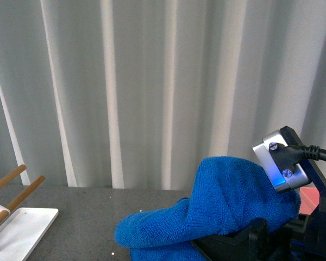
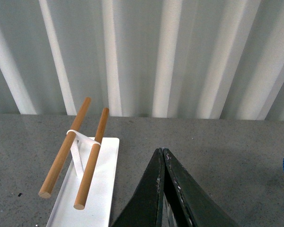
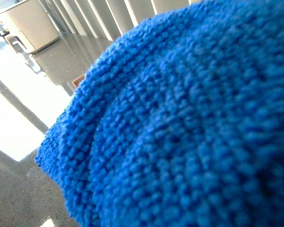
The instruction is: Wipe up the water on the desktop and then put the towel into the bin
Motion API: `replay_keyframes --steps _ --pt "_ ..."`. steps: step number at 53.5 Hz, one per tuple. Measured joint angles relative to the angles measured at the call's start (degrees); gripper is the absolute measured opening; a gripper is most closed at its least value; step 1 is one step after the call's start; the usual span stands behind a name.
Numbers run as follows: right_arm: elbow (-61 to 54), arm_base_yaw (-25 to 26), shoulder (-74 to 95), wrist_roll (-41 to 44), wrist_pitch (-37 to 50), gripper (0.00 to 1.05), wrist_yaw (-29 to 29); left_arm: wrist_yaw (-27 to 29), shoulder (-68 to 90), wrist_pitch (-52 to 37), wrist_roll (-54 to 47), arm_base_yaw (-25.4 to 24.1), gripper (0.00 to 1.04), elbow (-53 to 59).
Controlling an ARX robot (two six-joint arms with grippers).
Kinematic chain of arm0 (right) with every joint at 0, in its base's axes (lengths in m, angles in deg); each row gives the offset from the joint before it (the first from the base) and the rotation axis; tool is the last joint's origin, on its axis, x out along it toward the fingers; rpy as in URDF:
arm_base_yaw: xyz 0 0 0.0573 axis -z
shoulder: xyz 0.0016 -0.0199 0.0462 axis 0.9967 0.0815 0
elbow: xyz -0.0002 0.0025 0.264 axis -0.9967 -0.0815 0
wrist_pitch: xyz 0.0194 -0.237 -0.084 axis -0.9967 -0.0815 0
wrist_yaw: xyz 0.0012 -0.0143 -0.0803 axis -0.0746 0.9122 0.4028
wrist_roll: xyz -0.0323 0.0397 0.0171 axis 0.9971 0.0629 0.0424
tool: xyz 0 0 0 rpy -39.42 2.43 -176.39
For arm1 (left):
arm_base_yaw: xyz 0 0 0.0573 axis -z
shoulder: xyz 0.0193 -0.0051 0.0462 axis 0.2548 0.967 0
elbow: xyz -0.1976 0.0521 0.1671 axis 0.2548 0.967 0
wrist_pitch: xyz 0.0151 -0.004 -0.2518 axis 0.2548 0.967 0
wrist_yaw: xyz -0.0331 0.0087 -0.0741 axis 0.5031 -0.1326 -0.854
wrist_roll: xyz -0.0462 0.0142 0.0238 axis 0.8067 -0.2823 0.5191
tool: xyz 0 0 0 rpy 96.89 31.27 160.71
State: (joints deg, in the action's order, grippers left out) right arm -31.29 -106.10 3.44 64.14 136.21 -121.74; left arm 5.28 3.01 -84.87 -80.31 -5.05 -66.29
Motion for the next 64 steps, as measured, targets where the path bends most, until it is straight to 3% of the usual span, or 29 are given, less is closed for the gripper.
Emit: replay_keyframes --steps 12,17,23,64 --pt "0.0 0.3 -0.2 0.5 -0.7 0.08 -0.2 -3.5 -8.5 5.9 0.0 -3.8 0.04 2.5" --pt "0.0 0.4 -0.5 0.6 -1.1 0.08 -0.2 -8.4 -10.1 5.3 0.0 -7.7 0.04 4.0" --pt "0.0 0.5 -0.8 0.8 -1.7 0.08 -0.4 -8.9 -12.2 6.7 -0.2 -9.3 0.04 4.1" --pt "-0.3 1.1 -1.8 2.6 -3.0 0.08 -1.0 -9.0 -30.1 24.1 -0.2 -9.6 0.04 4.1"
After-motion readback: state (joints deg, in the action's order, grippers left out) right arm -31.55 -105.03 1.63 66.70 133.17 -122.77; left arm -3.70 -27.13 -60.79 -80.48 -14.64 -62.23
